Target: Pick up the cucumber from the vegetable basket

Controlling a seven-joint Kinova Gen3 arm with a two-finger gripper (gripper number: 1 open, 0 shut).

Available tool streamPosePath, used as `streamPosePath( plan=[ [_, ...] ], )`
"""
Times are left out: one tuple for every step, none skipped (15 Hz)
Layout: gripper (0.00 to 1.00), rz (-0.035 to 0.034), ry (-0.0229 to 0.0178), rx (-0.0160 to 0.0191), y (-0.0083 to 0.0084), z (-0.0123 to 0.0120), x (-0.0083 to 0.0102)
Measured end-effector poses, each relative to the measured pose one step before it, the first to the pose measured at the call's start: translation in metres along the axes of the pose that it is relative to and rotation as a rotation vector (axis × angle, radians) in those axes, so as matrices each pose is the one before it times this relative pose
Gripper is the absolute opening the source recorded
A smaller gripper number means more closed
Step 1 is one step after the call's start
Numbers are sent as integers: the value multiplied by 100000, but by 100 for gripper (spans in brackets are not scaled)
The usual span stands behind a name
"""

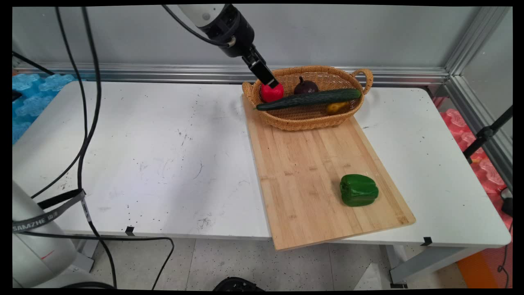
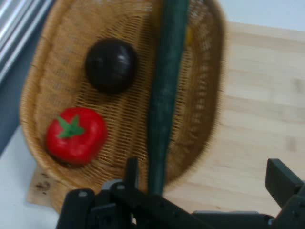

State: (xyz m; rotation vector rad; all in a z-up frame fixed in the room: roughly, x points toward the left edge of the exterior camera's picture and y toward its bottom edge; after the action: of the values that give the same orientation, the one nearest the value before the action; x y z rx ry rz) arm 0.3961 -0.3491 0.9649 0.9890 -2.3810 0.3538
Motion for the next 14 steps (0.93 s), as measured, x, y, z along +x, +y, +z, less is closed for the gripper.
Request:
streamPosePath(
  plan=[
    [100, -167, 124, 436, -777, 596, 212],
    [100, 17, 53, 257, -627, 629, 206],
    [100, 159, 53, 123, -376, 473, 148],
    [100, 282, 79, 132, -525, 814, 269],
    [100, 508, -35, -55, -505, 1119, 336],
    [100, 412, -36, -74, -261, 670, 204],
    [100, 811, -53, -276, -303, 1064, 362],
    [100, 520, -56, -178, -185, 681, 229],
    [100, 1074, -146, -433, -235, 1275, 464],
    [100, 754, -136, -338, -186, 1074, 358],
    [100, 899, -258, -425, -159, 1301, 471],
    [100, 690, -255, -458, -94, 1169, 435],
    [100, 501, -238, -363, -70, 928, 326],
    [100, 572, -282, -455, -45, 1092, 405]
  ],
)
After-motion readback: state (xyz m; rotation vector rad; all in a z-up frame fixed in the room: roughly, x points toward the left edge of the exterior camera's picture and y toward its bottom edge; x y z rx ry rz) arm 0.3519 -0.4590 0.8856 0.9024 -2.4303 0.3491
